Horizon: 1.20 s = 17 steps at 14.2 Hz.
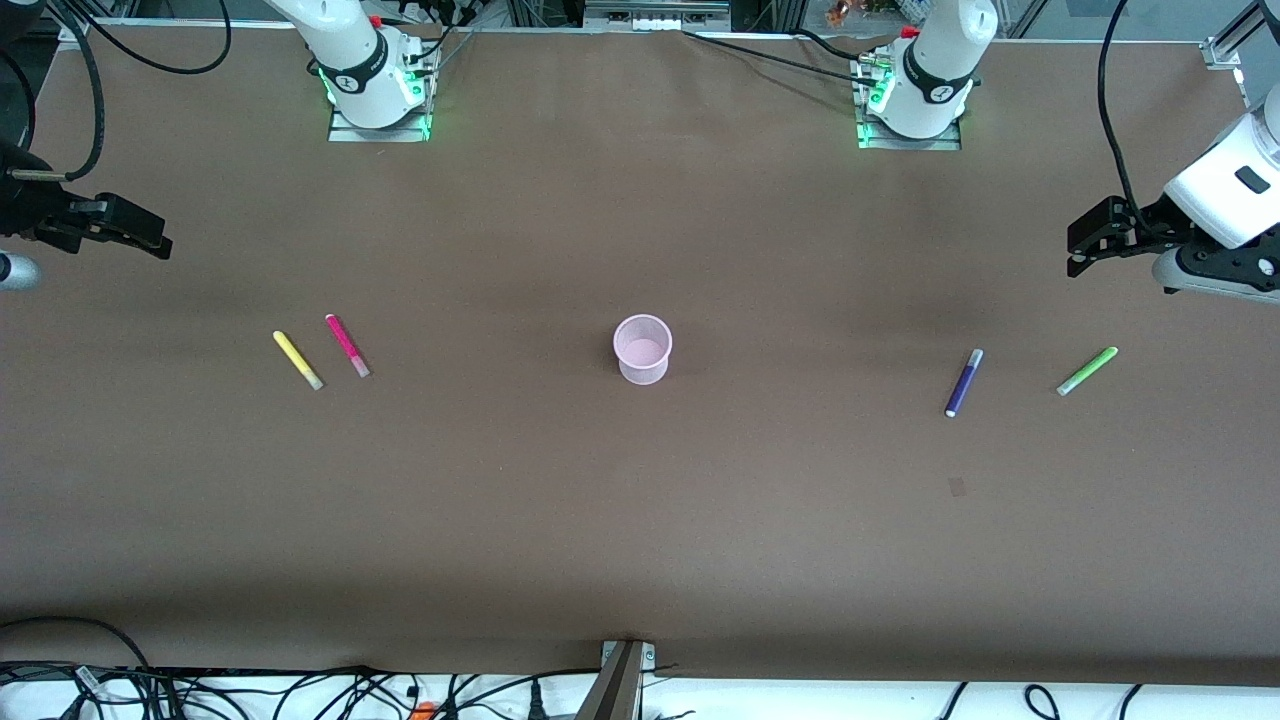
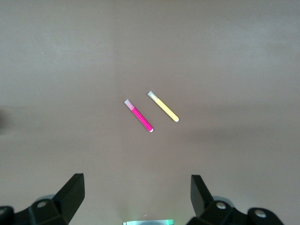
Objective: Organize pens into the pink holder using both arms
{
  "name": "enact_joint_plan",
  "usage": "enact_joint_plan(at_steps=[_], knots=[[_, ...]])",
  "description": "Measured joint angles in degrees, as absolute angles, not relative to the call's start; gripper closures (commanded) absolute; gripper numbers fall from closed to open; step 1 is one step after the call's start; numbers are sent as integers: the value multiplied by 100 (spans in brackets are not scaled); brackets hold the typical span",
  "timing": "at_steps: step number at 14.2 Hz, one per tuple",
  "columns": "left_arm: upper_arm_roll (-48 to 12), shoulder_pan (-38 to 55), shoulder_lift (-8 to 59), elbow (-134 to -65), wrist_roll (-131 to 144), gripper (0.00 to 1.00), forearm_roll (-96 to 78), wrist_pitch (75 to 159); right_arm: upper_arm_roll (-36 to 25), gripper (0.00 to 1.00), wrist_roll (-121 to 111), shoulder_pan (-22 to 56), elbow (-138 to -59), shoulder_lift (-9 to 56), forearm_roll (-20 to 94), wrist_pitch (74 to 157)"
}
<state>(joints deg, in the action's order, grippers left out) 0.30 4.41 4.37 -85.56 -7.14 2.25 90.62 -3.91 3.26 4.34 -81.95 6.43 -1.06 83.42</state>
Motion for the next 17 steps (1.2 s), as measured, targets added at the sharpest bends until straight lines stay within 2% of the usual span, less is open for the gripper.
enact_joint_plan(at_steps=[8,12,17], knots=[[38,443,437,-8556,-714,0,225,9052,-404,0,313,459,-8181,644,-80,8363],[38,470,479,-8565,-714,0,226,8582,-381,0,307,483,-8185,661,-56,8347],[94,446,1190,-8597,-725,0,229,8412,-245,0,-301,519,-8536,757,-28,8615]])
